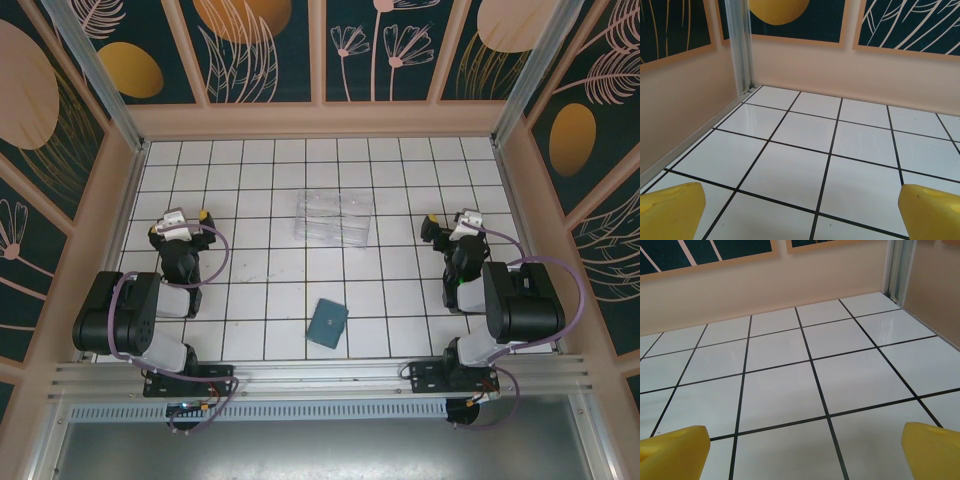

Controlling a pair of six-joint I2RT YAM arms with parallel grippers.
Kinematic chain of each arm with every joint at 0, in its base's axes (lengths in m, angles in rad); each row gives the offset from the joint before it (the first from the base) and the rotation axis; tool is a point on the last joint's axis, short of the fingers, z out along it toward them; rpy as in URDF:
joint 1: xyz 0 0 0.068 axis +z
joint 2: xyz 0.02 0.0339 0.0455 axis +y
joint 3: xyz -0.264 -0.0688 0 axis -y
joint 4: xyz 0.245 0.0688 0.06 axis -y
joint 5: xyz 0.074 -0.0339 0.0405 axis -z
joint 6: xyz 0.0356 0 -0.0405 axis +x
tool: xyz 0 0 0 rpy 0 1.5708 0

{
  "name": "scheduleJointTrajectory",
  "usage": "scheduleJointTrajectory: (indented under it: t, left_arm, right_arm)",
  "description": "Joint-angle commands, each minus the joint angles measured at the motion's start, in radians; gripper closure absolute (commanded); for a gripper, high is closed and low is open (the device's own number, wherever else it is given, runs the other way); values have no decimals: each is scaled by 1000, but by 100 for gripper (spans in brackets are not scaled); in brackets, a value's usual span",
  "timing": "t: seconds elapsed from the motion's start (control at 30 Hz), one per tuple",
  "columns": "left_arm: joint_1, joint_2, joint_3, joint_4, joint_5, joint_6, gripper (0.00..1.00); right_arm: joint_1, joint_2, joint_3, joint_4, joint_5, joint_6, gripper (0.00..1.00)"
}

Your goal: Take the credit cards out of the card holder

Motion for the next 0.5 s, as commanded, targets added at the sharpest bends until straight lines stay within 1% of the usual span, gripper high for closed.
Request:
scheduleJointTrajectory:
  t: [0.0,0.17,0.2,0.23,0.27,0.33,0.4,0.43,0.47]
  left_arm:
    - [7,1,2,22,15,7,1]
    - [7,0,-2,26,16,8,2]
    - [8,-3,-5,32,13,9,2]
    - [7,-20,-2,11,7,9,2]
    - [5,-49,9,-26,1,7,2]
    - [5,-149,63,-232,-41,-23,2]
    - [5,-215,123,-414,-81,-69,2]
    - [5,-240,151,-502,-77,-97,2]
    - [4,-257,182,-588,-65,-134,4]
  right_arm:
    - [5,3,8,41,21,-5,1]
    - [9,-3,9,38,31,-9,1]
    - [16,-19,20,8,33,-17,1]
    - [20,-45,26,-24,17,-28,1]
    - [31,-70,38,-64,31,-36,1]
    - [74,-132,77,-194,99,-50,1]
    - [106,-194,111,-325,120,-45,2]
    - [120,-229,120,-383,130,-34,2]
    - [130,-261,124,-430,132,-26,2]
